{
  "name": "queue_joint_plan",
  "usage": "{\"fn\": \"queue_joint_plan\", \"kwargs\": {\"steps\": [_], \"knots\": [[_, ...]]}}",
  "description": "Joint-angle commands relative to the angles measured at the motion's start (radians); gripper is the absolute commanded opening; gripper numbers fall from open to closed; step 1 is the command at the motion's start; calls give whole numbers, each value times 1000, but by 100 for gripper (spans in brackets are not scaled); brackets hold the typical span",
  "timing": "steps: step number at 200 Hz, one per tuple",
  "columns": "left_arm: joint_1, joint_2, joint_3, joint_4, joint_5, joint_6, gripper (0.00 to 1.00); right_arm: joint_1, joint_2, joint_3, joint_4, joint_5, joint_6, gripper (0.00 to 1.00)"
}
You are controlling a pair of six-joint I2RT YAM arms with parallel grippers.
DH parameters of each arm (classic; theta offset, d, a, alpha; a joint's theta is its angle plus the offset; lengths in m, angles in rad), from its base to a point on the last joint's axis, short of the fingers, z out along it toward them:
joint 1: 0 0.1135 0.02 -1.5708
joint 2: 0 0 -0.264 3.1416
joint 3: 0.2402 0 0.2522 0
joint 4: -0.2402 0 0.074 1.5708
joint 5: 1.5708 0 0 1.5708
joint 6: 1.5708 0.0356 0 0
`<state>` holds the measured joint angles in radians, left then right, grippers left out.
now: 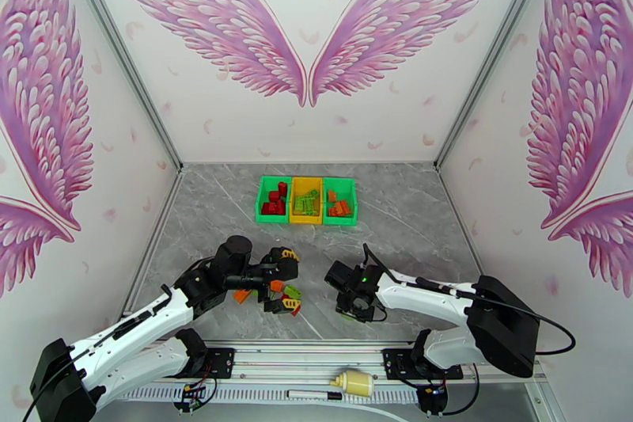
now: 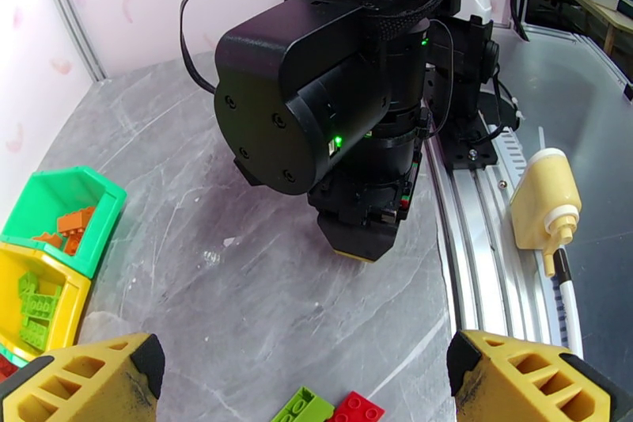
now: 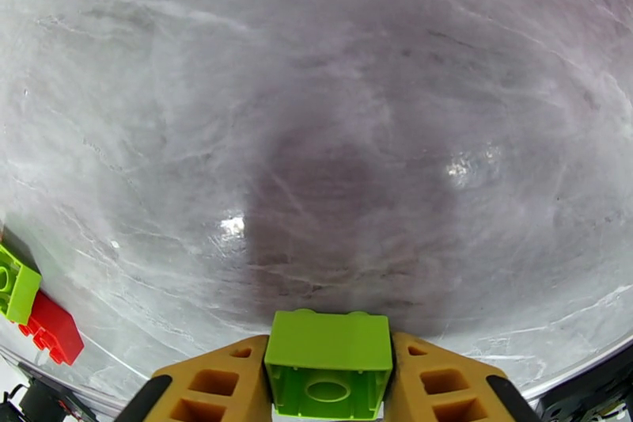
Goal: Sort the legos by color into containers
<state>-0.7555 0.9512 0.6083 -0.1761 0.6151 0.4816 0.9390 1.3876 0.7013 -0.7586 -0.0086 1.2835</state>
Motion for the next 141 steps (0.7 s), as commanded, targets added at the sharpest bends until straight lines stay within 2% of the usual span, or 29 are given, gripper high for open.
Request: {"fn": "queue_joint_plan", "kwargs": {"steps": [1,69,96,141], "knots": [[-8,-8,4,43,8,-28,99,10,5,8,-7,5,-9,34],[-18,-29,-20,83,-27,-69,99,-10,-52,193,-141,198,-129,31],[-18,-50,-53,149,-94,-174,99,-30,-31,285,-135,257,-216,31],[-18,-103,-125,259,-211,-320,99,-85,45,411,-62,276,-340,30]]}}
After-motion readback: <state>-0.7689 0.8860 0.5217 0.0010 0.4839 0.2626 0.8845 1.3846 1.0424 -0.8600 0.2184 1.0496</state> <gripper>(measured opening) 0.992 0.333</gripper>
